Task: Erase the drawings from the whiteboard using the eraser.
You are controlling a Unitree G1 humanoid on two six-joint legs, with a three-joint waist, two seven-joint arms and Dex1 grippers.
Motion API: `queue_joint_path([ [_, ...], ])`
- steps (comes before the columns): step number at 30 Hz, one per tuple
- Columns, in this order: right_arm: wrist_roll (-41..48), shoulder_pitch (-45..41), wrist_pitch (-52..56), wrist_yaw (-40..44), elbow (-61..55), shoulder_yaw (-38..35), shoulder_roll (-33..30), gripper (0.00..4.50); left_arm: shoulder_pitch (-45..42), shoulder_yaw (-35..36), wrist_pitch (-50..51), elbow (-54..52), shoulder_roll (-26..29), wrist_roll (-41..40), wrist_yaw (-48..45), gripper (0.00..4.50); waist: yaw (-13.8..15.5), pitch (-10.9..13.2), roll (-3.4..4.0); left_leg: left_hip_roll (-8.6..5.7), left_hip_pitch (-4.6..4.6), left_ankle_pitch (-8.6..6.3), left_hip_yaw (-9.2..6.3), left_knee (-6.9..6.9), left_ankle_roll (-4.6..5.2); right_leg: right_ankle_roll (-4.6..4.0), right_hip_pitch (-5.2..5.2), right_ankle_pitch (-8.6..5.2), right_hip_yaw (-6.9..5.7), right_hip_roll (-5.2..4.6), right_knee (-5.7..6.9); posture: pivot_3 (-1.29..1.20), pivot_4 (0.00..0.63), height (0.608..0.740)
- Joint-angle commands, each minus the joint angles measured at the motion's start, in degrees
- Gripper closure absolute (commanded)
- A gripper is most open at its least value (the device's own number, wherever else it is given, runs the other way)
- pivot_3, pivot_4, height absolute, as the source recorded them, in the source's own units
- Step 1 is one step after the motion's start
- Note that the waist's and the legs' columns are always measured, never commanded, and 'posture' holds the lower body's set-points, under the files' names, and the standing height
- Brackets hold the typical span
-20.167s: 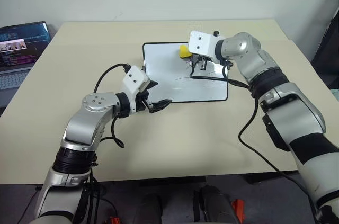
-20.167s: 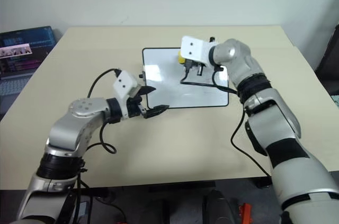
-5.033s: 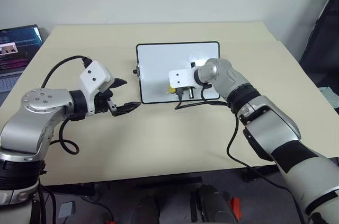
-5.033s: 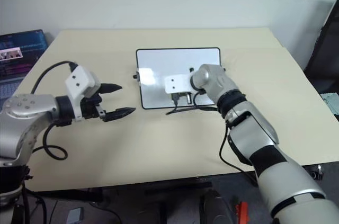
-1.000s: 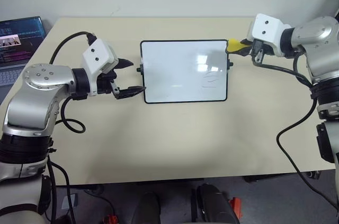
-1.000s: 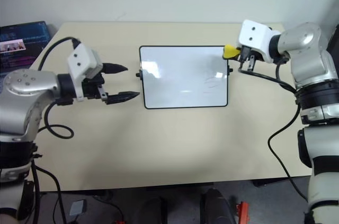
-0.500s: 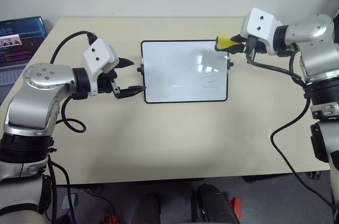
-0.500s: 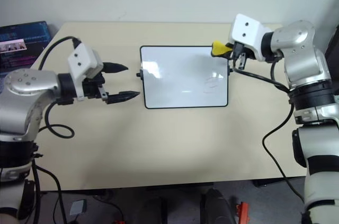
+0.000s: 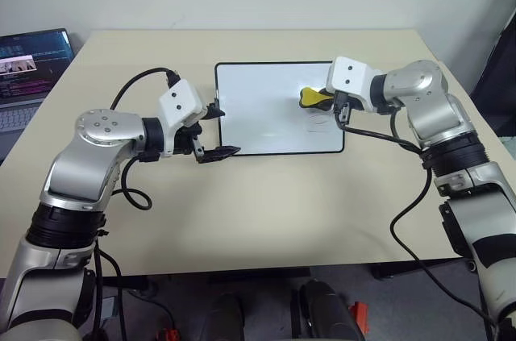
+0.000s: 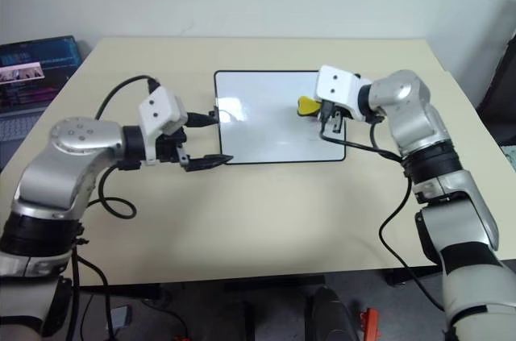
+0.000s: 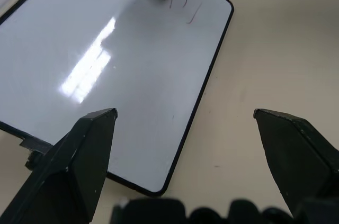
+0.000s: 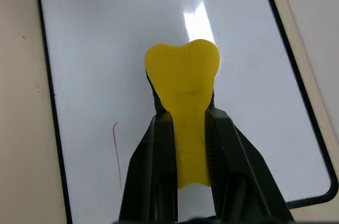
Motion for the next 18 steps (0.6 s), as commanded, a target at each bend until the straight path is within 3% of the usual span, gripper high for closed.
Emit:
queue_joint_path([
  [1, -2.6, -4.8, -4.6, -4.5, 5.8, 0.6, 1.8, 4.11, -0.2, -0.3, -0.8, -1.6, -0.7, 0.8, 0.6, 0.00, -0.1, 0.0, 0.00, 0.00, 0.01, 0.00, 0.01, 0.01, 0.00, 0.00, 0.00, 0.00, 0.02, 0.01, 0.01, 0.00, 0.150, 0.740],
  [11, -10.8, -14.4, -13.7, -19.5, 26.5, 4.4, 7.3, 4.11, 2.0, -1.2, 0.7, -4.2, -2.2, 1.4, 1.9, 0.00, -0.9, 0.0, 0.00, 0.00, -0.03, 0.00, -0.02, -0.10, 0.01, -0.01, -0.07, 0.01, 0.01, 0.01, 0.00, 0.00, 0.150, 0.740],
  [18, -15.5, -8.9, -17.0, -16.1, 30.8, 9.5, 8.5, 4.11, 3.2, -0.5, 1.0, -4.6, -1.7, 1.3, 2.3, 0.00, -1.3, 0.0, -0.02, 0.00, 0.21, 0.00, -0.06, -0.06, 0.01, -0.01, 0.18, 0.01, 0.01, 0.02, 0.04, 0.00, 0.150, 0.740],
])
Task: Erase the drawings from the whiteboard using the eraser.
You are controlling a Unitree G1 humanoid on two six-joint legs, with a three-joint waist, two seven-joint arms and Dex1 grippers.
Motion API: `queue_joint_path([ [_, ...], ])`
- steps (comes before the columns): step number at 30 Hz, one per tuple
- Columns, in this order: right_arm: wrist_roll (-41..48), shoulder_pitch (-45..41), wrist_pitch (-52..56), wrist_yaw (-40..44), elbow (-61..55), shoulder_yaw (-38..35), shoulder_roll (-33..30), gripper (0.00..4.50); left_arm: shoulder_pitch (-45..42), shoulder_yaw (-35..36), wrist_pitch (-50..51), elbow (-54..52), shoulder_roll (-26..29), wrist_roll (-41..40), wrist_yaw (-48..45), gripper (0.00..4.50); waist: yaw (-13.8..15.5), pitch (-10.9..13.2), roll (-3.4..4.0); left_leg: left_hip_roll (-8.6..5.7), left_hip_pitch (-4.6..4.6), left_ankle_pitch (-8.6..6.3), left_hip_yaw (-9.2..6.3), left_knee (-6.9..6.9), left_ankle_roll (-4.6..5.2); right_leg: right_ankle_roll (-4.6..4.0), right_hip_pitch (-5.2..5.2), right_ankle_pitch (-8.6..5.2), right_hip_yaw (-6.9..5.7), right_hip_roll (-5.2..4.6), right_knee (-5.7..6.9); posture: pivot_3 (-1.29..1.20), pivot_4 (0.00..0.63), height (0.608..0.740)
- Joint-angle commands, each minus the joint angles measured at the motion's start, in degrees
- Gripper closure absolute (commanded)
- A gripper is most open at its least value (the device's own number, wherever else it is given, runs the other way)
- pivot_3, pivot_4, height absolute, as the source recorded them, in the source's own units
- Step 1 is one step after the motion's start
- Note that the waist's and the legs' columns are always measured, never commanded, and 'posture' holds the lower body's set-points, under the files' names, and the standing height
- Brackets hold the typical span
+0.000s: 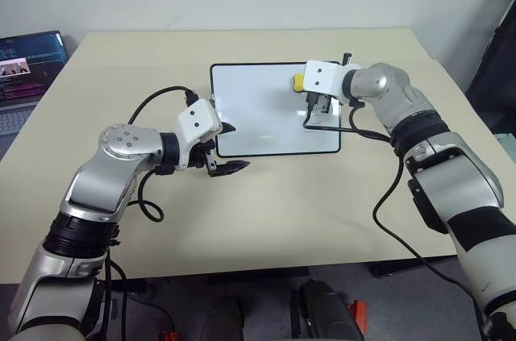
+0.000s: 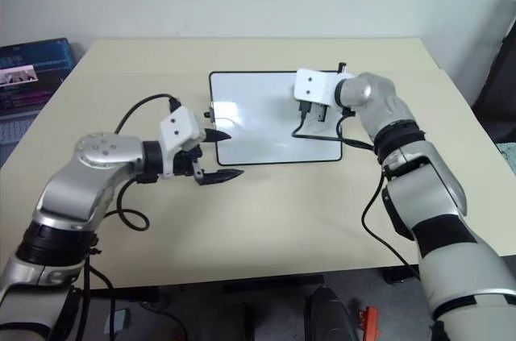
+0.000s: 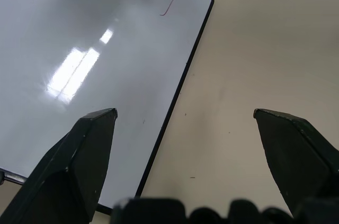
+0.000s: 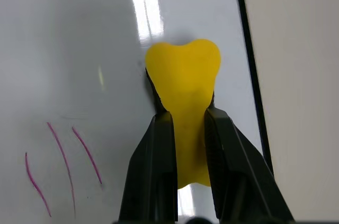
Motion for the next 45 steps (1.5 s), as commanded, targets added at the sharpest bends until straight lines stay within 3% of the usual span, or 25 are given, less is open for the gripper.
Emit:
queue_joint_path([
  [1, -2.6, 4.3, -0.8, 3.6, 2.4, 2.8, 0.1, 4.11, 0.2, 1.9, 0.3, -2.3, 0.9, -0.2, 0.3, 0.00, 0.0, 0.0, -0.03, 0.00, 0.23, 0.00, -0.01, 0.00, 0.00, 0.01, 0.24, -0.01, -0.01, 0.00, -0.03, 0.00, 0.150, 0.740],
  [6, -4.1, 8.8, -0.6, 7.2, 1.6, 4.5, -1.1, 4.11, 1.1, 2.5, 0.7, -2.9, 1.6, -0.5, 0.1, 0.00, -0.1, -0.1, -0.18, 0.00, 1.37, -0.02, 0.00, -0.02, 0.01, 0.32, 1.42, -0.22, 0.05, 0.04, -0.18, 0.00, 0.150, 0.740],
  [10, -4.3, 12.4, -0.3, 10.5, -0.7, 5.2, -2.1, 4.11, 0.8, 2.6, 0.7, -2.7, 2.0, -0.6, -0.1, 0.00, -0.3, -0.2, -0.35, 0.00, 2.37, 0.02, -0.02, 0.04, 0.05, -0.05, 2.49, -0.47, 0.29, 0.18, -0.39, 0.00, 0.150, 0.740],
  [19, -2.5, 12.3, 1.8, 12.4, -6.4, 3.0, -2.7, 4.11, 0.2, 2.4, 0.8, -2.2, 2.2, -0.5, -0.1, 0.00, -0.2, -0.3, -0.40, 0.01, 2.55, 0.17, -0.09, 0.08, 0.24, -0.05, 2.60, -0.46, 0.53, 0.36, -0.38, 0.00, 0.150, 0.740],
  [27, -0.6, 4.2, 5.9, 13.3, -14.4, -1.3, -4.9, 4.11, 0.6, 2.8, 0.9, -2.4, 2.8, -0.4, 0.1, 0.00, -0.5, -0.1, -0.12, 0.00, 1.43, 0.17, -0.18, 0.02, 0.24, 0.31, 1.47, -0.07, 0.56, 0.45, -0.15, 0.00, 0.150, 0.740],
  [32, -1.4, -0.9, 7.2, 10.7, -12.7, -2.2, -5.4, 4.11, 1.4, 3.0, 0.6, -1.7, 3.2, -0.3, 0.2, 0.00, -0.4, 0.0, -0.01, 0.03, 0.20, 0.15, -0.54, -0.09, 0.23, -0.09, 0.28, 0.09, 0.26, 0.54, -0.05, 0.00, 0.150, 0.740],
  [39, -4.1, -3.3, 6.4, 3.2, -1.5, 0.1, -1.5, 4.11, 1.4, 2.7, 0.6, -1.6, 2.9, 0.0, 0.6, 0.00, -0.2, 0.0, 0.00, 0.04, -0.27, -0.03, -0.60, -0.27, 0.05, -0.20, -0.11, -0.16, 0.14, 0.51, -0.20, 0.00, 0.150, 0.740],
  [45, -5.8, -3.0, 5.6, 1.2, 2.4, 1.8, -0.5, 4.11, 2.0, 3.2, 1.0, -2.3, 3.4, -0.3, 0.5, 0.00, -0.2, 0.0, 0.00, 0.04, -0.05, -0.02, -0.61, -0.18, 0.05, -0.19, 0.08, -0.16, 0.14, 0.54, -0.07, 0.00, 0.150, 0.740],
])
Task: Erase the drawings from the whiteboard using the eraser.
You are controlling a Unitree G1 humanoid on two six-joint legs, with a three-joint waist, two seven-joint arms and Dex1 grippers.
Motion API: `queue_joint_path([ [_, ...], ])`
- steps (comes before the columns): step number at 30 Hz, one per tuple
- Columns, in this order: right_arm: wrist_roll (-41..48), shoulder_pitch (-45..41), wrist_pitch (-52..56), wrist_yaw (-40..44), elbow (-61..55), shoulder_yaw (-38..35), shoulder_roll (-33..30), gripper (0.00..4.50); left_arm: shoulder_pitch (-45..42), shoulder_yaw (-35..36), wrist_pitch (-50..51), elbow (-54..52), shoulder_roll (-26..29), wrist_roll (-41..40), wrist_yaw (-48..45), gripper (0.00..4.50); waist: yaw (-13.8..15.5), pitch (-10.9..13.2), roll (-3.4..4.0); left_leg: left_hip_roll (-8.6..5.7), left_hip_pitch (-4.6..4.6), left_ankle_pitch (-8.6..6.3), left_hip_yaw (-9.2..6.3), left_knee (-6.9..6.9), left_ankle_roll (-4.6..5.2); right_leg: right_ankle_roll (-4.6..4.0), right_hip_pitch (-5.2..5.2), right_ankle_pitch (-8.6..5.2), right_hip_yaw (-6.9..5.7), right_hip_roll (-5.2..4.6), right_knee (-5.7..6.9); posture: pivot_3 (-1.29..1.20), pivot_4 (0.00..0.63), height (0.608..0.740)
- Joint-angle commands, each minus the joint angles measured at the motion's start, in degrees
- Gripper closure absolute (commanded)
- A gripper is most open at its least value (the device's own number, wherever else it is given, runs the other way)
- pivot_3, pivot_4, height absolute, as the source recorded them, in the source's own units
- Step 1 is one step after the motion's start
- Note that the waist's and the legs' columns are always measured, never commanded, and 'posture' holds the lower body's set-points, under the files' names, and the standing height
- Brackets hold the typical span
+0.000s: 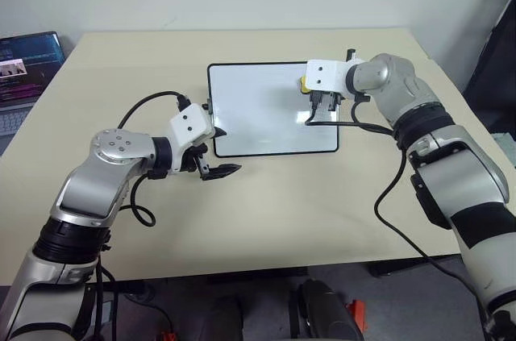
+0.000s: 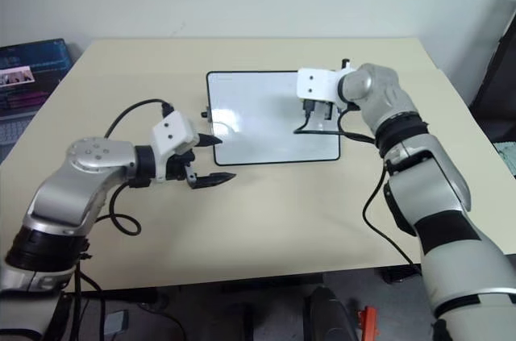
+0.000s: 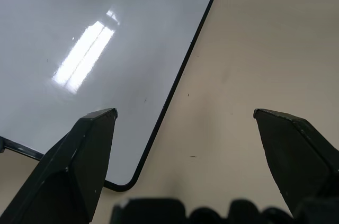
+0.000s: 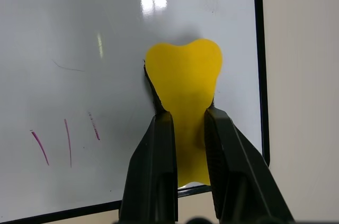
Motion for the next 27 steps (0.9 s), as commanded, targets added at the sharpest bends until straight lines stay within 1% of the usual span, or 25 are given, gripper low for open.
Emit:
queue_joint_path([
  [1, -2.1, 0.2, -0.3, -0.5, 2.5, 1.7, 0.0, 4.11, 0.1, 2.4, 0.1, -1.9, 1.3, -0.2, 0.3, 0.00, 0.1, 0.0, 0.00, 0.00, 0.05, 0.01, 0.00, 0.04, 0.00, 0.02, 0.08, 0.00, 0.00, 0.00, -0.01, 0.00, 0.150, 0.740],
  [4, -3.0, 1.6, -1.0, 1.9, 2.6, 3.4, -0.1, 4.11, 0.2, 2.5, 0.2, -2.0, 1.3, -0.2, 0.4, 0.00, 0.1, 0.0, 0.00, 0.00, 0.24, 0.01, -0.01, 0.12, 0.00, 0.12, 0.30, -0.04, 0.00, 0.00, -0.01, 0.00, 0.150, 0.740],
  [7, -3.2, 4.0, -1.7, 6.4, 1.2, 4.7, 0.0, 4.12, 0.2, 2.5, 0.3, -2.1, 1.3, -0.4, 0.4, 0.00, 0.1, 0.0, -0.04, 0.00, 0.40, 0.01, -0.02, 0.12, 0.00, 0.29, 0.45, -0.14, 0.01, 0.02, -0.01, 0.00, 0.150, 0.740],
  [12, -3.4, 8.0, -1.5, 12.2, -3.5, 5.5, -0.1, 4.12, -0.2, 2.4, 0.0, -1.6, 1.2, -0.2, 0.2, 0.00, -0.1, -0.1, -0.11, 0.01, 0.84, 0.01, -0.01, 0.09, 0.00, 0.32, 0.80, -0.16, 0.05, 0.04, 0.00, 0.00, 0.150, 0.740],
  [15, -3.0, 11.6, -0.9, 17.8, -8.1, 6.2, -1.3, 4.12, -0.6, 2.3, -0.2, -1.3, 1.1, -0.1, 0.1, 0.00, -0.1, -0.1, -0.12, 0.02, 1.23, 0.01, -0.03, 0.12, 0.00, 0.32, 1.25, -0.17, 0.05, 0.06, -0.04, 0.00, 0.150, 0.740],
  [16, -3.0, 12.4, -0.7, 18.9, -9.3, 6.3, -1.6, 4.12, -0.7, 2.3, -0.2, -1.2, 1.0, -0.1, 0.1, 0.00, -0.1, -0.1, -0.13, 0.02, 1.39, 0.01, -0.04, 0.11, 0.00, 0.31, 1.44, -0.18, 0.05, 0.07, -0.07, 0.00, 0.150, 0.740],
  [17, -2.8, 13.4, -0.6, 20.1, -10.7, 6.3, -2.0, 4.12, -0.7, 2.3, -0.2, -1.2, 1.0, -0.1, 0.1, 0.00, 0.0, -0.1, -0.14, 0.02, 1.54, 0.01, -0.04, 0.11, 0.00, 0.05, 1.59, -0.33, 0.06, 0.07, -0.10, 0.00, 0.150, 0.740],
  [19, -2.7, 15.3, -0.4, 21.9, -13.0, 6.4, -2.8, 4.12, -0.8, 2.3, -0.4, -1.1, 1.0, 0.0, 0.1, 0.00, 0.0, -0.1, -0.14, 0.02, 1.66, 0.01, -0.02, 0.11, -0.01, -0.03, 1.70, -0.39, 0.12, 0.07, -0.11, 0.00, 0.150, 0.740],
  [23, -2.8, 17.3, 0.7, 22.7, -15.3, 5.8, -4.0, 4.14, -0.8, 2.2, -0.7, -0.8, 1.1, 0.2, 0.1, 0.00, 0.0, -0.1, -0.13, 0.02, 1.70, 0.02, 0.00, 0.11, -0.01, -0.03, 1.71, -0.38, 0.15, 0.07, -0.10, 0.00, 0.150, 0.740],
  [27, -1.9, 16.7, 1.6, 22.8, -17.3, 4.3, -4.9, 4.14, -1.2, 2.2, -0.8, -0.5, 1.1, 0.2, 0.0, 0.00, 0.2, -0.1, -0.14, 0.01, 1.69, 0.01, 0.00, 0.10, -0.01, -0.03, 1.70, -0.38, 0.15, 0.07, -0.11, 0.00, 0.150, 0.740],
])
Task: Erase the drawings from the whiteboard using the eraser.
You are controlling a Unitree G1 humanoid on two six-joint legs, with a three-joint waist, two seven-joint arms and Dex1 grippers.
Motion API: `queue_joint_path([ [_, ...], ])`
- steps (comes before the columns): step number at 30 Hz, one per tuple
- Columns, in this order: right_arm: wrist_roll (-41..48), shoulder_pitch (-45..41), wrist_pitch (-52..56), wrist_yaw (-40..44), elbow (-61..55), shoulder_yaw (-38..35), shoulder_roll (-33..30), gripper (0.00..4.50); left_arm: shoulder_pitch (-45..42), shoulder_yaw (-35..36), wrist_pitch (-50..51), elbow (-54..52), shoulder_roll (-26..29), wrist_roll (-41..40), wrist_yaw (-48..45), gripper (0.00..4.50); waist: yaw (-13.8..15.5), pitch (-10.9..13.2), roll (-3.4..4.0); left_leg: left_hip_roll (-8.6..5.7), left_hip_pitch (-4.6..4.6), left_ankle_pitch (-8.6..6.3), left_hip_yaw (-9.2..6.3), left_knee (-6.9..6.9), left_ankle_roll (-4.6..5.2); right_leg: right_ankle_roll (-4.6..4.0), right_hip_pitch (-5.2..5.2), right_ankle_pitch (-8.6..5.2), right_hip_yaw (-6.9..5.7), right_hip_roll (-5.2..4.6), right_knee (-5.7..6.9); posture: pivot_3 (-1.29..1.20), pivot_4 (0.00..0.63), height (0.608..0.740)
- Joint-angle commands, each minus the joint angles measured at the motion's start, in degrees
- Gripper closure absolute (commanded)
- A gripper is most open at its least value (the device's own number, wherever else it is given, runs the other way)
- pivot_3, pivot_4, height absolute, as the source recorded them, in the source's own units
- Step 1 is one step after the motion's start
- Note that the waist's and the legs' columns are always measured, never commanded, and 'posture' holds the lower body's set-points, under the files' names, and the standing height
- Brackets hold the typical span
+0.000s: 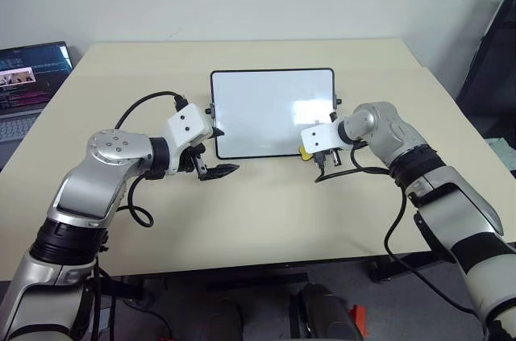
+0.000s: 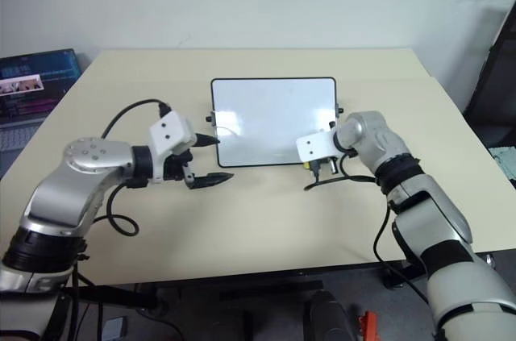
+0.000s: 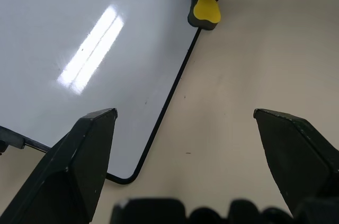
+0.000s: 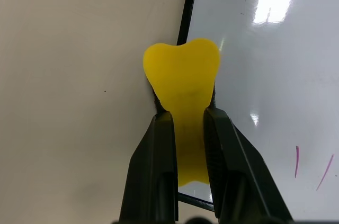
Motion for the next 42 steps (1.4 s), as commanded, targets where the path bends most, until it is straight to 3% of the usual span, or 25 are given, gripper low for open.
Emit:
queue_joint_path([
  [1, 0.3, 0.1, 2.6, 0.9, -0.7, -1.1, -2.0, 4.14, -1.4, 1.6, -0.9, -0.4, 0.6, 0.2, 0.1, 0.00, 0.0, 0.0, 0.00, 0.00, -0.01, 0.00, 0.00, -0.01, 0.00, 0.00, 0.00, 0.00, 0.00, 0.00, -0.01, 0.00, 0.150, 0.740],
  [7, 3.4, -6.2, 5.3, 1.1, -7.0, -5.3, -3.2, 4.14, -1.4, 1.9, -1.1, -0.3, 0.8, 0.3, 0.1, 0.00, 0.2, 0.2, 0.18, 0.00, -0.65, 0.00, -0.05, -0.02, 0.00, 0.32, -0.56, 0.18, -0.06, 0.00, -0.06, 0.00, 0.150, 0.740],
  [10, 3.8, -9.8, 5.3, -1.2, -5.2, -6.5, -3.2, 4.14, -1.3, 1.9, -1.1, -0.4, 0.6, 0.4, 0.3, 0.00, 0.0, 0.3, 0.34, -0.01, -1.53, 0.01, -0.04, 0.02, -0.01, 0.18, -1.50, 0.35, -0.05, 0.00, 0.08, 0.00, 0.150, 0.740],
  [13, 3.4, -11.9, 4.8, -3.6, -2.2, -6.9, -3.1, 4.14, -1.1, 2.2, -0.9, -0.8, 0.6, 0.2, 0.4, 0.00, 0.1, 0.3, 0.34, 0.00, -1.71, 0.01, -0.20, -0.11, 0.00, -0.01, -1.69, 0.36, -0.22, 0.01, 0.11, 0.00, 0.150, 0.740],
  [18, 0.0, -15.5, 2.6, -15.9, 10.5, -5.3, -0.3, 4.14, -0.9, 2.3, -0.9, -1.1, 0.6, 0.1, 0.5, 0.00, 0.3, 0.3, 0.34, 0.00, -1.95, -0.10, -0.20, -0.24, -0.11, -0.06, -1.81, 0.21, -0.28, -0.03, -0.13, 0.00, 0.150, 0.740],
  [23, -1.7, -14.6, 0.6, -18.7, 18.3, -2.5, 1.5, 4.14, -0.9, 2.3, -0.7, -1.4, 0.5, 0.1, 0.6, 0.00, 0.0, 0.2, 0.32, 0.00, -1.66, -0.10, -0.16, -0.18, -0.12, -0.06, -1.60, 0.21, -0.23, -0.02, 0.02, 0.00, 0.150, 0.740],
  [30, -1.3, -11.7, -1.3, -13.1, 18.9, -0.8, 1.7, 4.14, 0.3, 3.1, 0.0, -2.5, 0.8, -0.4, 0.8, 0.00, 0.0, 0.2, 0.21, -0.02, -1.18, 0.02, -0.16, 0.02, -0.01, 0.19, -1.08, 0.09, -0.14, 0.01, 0.04, 0.00, 0.150, 0.740],
  [42, 0.1, -3.2, 0.9, 2.2, 6.6, -0.2, 0.4, 4.14, -0.7, 2.6, -0.4, -1.6, 0.5, 0.1, 0.7, 0.00, -0.1, 0.1, 0.17, -0.01, -0.75, 0.01, -0.19, 0.00, 0.00, 0.27, -0.65, 0.14, -0.14, 0.04, 0.05, 0.00, 0.150, 0.740],
])
